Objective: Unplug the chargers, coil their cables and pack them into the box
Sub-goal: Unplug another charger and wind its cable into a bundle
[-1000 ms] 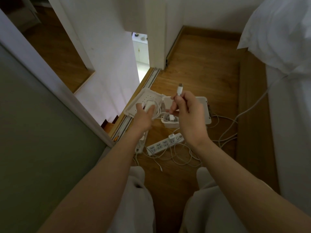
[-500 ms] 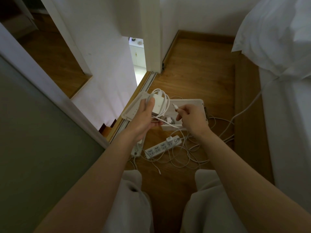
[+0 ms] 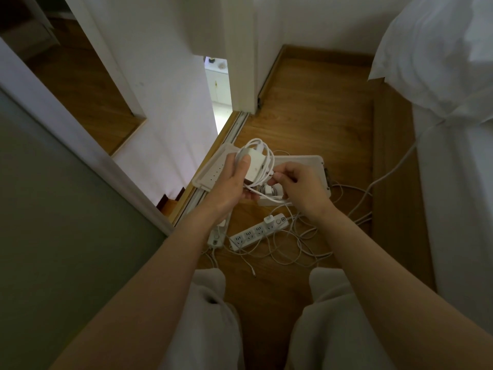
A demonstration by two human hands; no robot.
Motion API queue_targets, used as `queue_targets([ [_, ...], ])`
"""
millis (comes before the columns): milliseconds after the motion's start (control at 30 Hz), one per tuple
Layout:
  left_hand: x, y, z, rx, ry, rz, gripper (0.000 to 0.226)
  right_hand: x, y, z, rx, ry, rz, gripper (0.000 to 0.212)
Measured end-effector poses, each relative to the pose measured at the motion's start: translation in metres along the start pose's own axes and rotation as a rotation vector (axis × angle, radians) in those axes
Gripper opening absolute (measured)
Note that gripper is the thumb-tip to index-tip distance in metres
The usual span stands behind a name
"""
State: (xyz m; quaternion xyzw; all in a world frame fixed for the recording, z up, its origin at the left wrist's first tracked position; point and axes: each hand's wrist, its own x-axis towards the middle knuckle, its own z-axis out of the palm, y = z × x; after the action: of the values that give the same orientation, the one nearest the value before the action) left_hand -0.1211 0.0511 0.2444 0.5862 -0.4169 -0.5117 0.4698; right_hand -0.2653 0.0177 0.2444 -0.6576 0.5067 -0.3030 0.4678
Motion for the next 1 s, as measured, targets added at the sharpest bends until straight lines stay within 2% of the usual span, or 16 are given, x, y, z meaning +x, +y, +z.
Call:
queue_targets([
  [100, 0.001, -0.002, 0.0, 0.056, -0.016, 0.006, 0.023, 0.001, -0.001, 0.0, 0.132, 0.014, 0.038, 0.014],
  [233, 0.001, -0.007, 0.0, 0.104, -0.066, -0.036, 0.035, 0.0, -0.001, 0.003, 0.148, 0.014, 0.055, 0.012],
  [367, 0.0, -0.005, 0.003, 0.194, -0.047, 0.01, 0.026, 0.0, -0.002, 0.013, 0.228, 0.042, 0.191, 0.015],
  [533, 0.002, -0.008, 0.005, 0.318, -0.024, 0.034, 0.021, 0.003, -0.002, 0.014, 0.608, 0.116, 0.491, 0.023],
  [633, 0.003, -0.011, 0.007, 0.37, -0.057, 0.016, 0.023, 0.0, -0.005, 0.012, 0.829, 0.02, 0.549, 0.024],
  [767, 0.004, -0.017, 0.01, 0.463, -0.081, -0.041, 0.031, -0.004, -0.008, 0.012, 1.093, 0.065, 0.631, 0.037],
  [800, 0.005, -0.018, 0.01, 0.474, -0.07, -0.054, 0.033, -0.002, -0.007, 0.012, 1.075, 0.082, 0.611, 0.042],
  [867, 0.006, -0.019, 0.011, 0.469, -0.036, -0.069, 0.035, 0.0, -0.007, 0.013, 0.836, 0.085, 0.508, 0.044],
  [933, 0.008, -0.019, 0.011, 0.459, -0.005, -0.062, 0.034, -0.001, -0.007, 0.018, 0.447, 0.059, 0.341, 0.029],
  [1000, 0.008, -0.019, 0.01, 0.478, 0.007, -0.046, 0.032, -0.002, -0.002, 0.021, 0.173, 0.077, 0.211, 0.017],
])
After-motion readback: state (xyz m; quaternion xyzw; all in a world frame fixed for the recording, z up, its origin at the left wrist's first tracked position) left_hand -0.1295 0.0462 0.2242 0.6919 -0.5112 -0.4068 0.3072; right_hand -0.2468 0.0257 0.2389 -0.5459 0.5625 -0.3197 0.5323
